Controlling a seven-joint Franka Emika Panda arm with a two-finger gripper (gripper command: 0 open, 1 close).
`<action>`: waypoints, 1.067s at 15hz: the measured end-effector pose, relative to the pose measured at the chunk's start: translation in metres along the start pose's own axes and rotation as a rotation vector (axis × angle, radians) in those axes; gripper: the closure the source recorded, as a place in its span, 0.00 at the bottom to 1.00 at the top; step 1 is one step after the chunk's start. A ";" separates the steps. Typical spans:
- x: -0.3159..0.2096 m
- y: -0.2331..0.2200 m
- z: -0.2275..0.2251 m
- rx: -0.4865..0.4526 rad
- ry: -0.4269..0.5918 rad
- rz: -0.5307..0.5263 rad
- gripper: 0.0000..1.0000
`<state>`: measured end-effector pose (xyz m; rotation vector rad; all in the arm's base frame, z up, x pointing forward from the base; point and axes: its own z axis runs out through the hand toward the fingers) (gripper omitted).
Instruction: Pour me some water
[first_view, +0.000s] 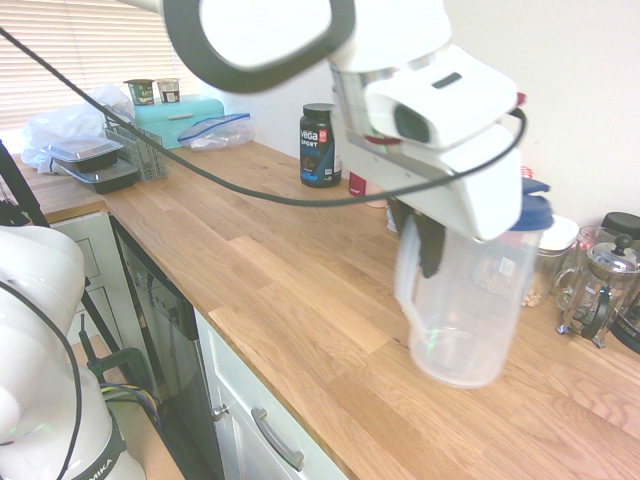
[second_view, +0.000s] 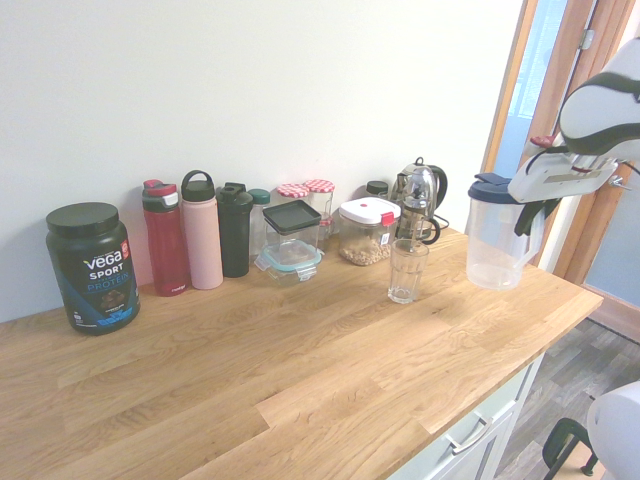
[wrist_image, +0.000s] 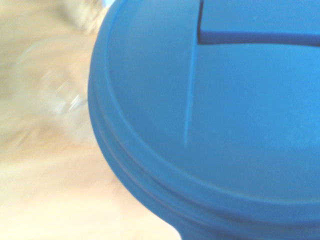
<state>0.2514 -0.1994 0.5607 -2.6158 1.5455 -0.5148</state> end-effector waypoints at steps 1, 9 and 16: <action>-0.018 -0.002 -0.019 -0.007 -0.008 -0.017 1.00; -0.184 -0.114 -0.074 0.113 -0.028 -0.174 1.00; -0.299 -0.245 -0.012 0.175 0.036 -0.168 1.00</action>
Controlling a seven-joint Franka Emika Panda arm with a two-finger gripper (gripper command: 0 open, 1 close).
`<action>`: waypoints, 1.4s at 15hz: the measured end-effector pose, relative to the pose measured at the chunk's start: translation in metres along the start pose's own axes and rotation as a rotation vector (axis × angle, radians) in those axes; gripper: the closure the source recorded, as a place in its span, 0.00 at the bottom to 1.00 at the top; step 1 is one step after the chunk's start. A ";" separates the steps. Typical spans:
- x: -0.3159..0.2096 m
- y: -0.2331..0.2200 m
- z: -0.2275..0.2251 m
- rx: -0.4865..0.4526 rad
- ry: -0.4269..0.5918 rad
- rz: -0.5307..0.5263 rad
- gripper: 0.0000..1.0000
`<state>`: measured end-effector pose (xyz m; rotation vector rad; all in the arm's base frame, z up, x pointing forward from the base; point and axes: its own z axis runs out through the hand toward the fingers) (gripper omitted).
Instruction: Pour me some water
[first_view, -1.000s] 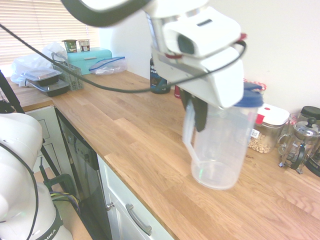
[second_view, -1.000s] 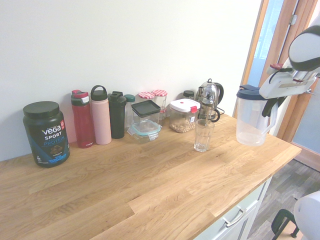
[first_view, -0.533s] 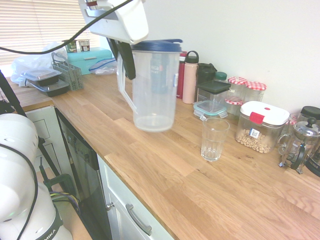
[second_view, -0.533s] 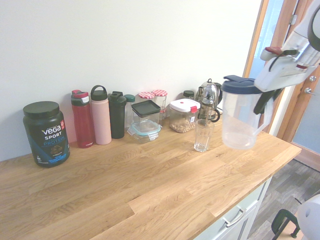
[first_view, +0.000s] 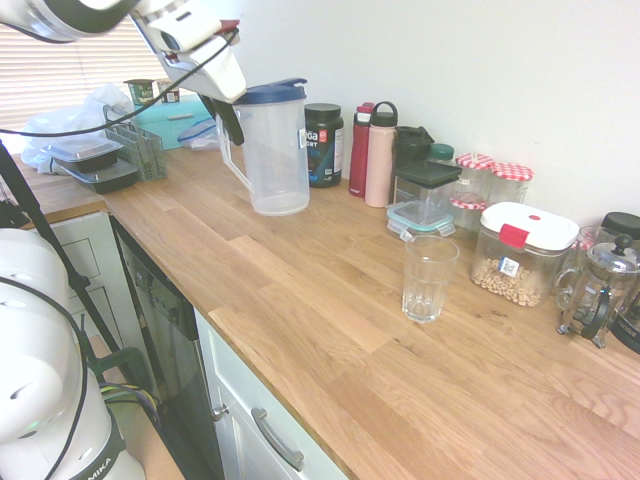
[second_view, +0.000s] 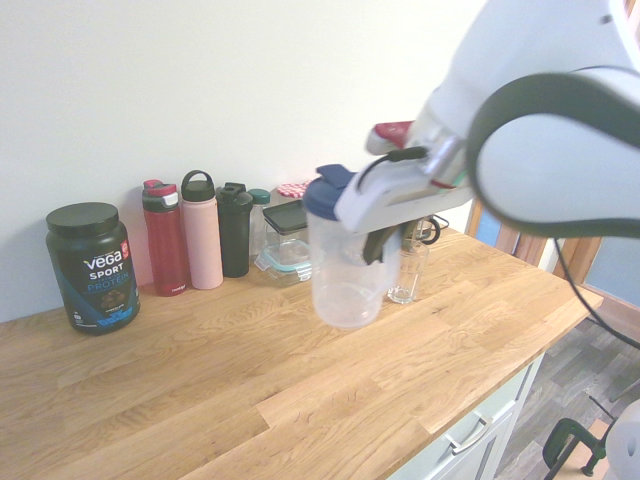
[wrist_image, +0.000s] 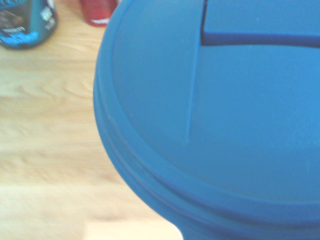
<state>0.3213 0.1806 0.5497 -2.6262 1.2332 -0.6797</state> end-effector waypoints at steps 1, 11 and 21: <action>0.003 -0.015 0.019 -0.008 -0.010 0.006 1.00; -0.018 -0.069 0.088 -0.028 -0.072 0.056 1.00; -0.021 -0.072 0.119 0.022 -0.062 0.015 1.00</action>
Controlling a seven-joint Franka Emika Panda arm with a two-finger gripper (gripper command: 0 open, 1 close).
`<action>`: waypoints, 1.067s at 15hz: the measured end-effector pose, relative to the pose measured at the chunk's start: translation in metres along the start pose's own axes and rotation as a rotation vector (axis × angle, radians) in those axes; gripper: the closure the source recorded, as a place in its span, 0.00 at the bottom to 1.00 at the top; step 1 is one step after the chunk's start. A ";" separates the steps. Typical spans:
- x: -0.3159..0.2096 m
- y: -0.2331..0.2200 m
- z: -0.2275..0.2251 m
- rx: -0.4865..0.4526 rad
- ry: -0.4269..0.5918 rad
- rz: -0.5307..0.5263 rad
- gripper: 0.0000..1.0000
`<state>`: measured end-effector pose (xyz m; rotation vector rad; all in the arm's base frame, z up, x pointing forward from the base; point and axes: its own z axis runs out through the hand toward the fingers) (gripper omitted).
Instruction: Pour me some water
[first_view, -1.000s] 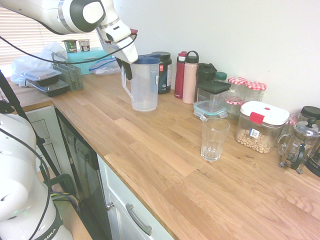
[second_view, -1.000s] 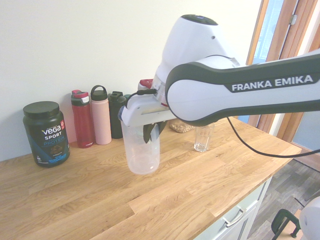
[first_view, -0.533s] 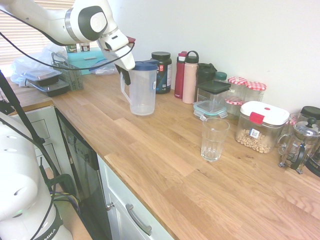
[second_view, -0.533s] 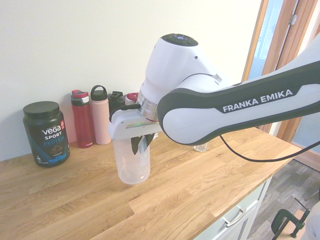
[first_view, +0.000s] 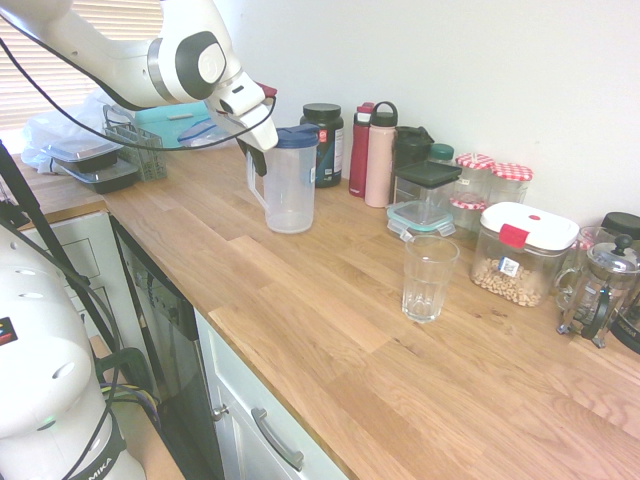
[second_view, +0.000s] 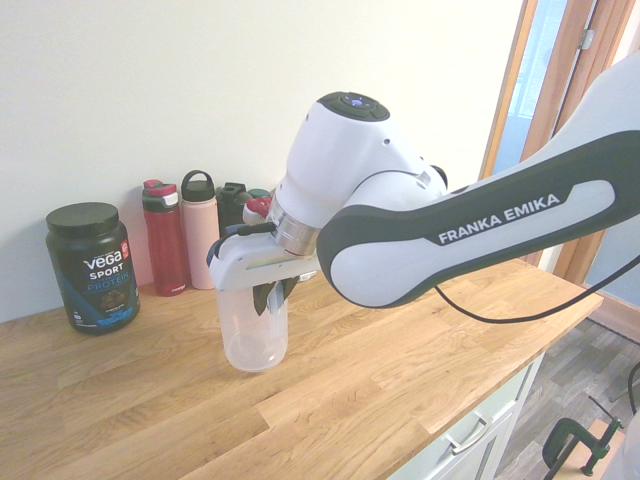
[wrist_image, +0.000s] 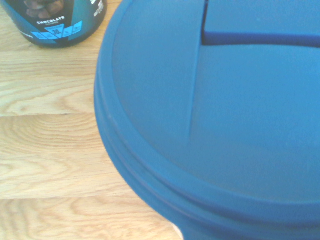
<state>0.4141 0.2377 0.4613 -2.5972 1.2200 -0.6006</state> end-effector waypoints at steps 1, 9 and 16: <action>-0.002 0.000 0.002 -0.003 0.005 -0.005 1.00; -0.009 -0.016 0.015 0.019 -0.001 -0.015 1.00; -0.008 -0.029 0.028 0.015 -0.041 -0.012 0.00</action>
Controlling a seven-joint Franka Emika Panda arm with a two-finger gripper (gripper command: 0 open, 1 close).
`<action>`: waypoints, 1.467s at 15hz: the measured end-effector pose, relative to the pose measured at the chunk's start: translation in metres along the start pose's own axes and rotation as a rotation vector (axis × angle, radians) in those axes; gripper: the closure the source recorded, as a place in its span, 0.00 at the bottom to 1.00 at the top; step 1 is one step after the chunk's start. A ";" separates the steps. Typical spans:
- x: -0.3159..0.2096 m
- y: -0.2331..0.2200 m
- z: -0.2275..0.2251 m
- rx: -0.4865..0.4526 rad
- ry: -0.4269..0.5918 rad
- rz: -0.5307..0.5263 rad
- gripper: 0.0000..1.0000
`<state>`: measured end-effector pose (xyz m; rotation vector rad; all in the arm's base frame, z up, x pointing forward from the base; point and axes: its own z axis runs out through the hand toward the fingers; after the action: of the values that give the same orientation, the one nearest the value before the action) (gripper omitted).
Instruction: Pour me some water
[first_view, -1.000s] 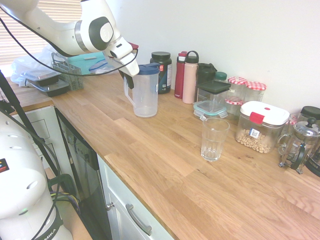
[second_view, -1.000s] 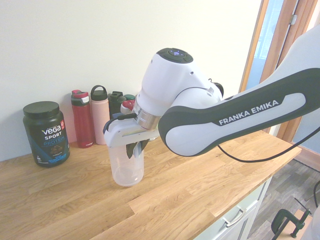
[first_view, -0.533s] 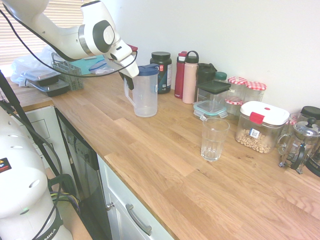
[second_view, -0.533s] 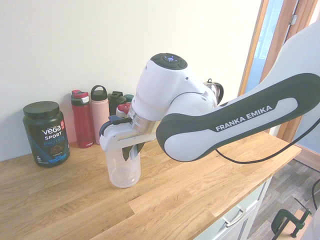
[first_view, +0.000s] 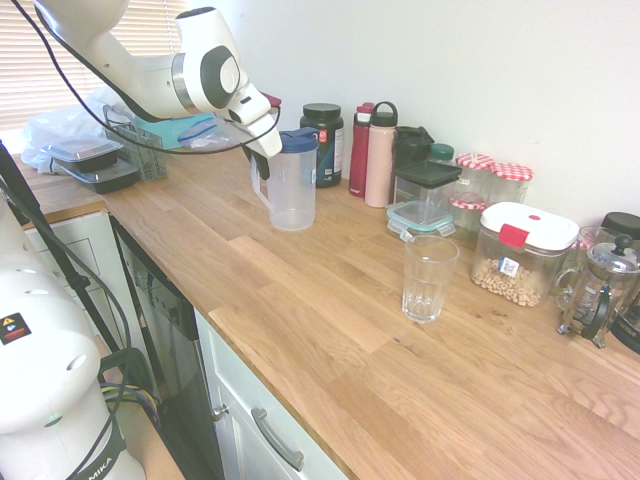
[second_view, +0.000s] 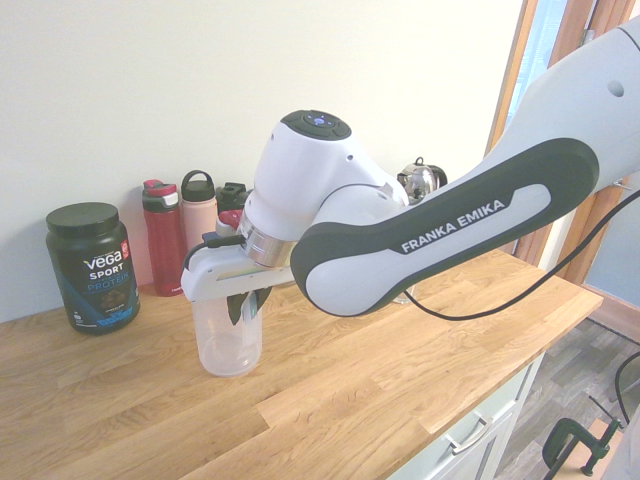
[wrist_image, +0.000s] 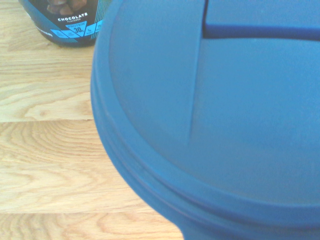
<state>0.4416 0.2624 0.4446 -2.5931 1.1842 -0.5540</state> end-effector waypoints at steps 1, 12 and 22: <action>-0.001 0.000 -0.001 0.000 0.001 -0.006 0.00; -0.002 0.002 -0.004 -0.026 0.015 -0.026 0.00; -0.030 0.022 -0.055 -0.171 -0.085 -0.292 0.00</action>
<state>0.3844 0.2680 0.4791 -2.9273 0.8666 -0.4054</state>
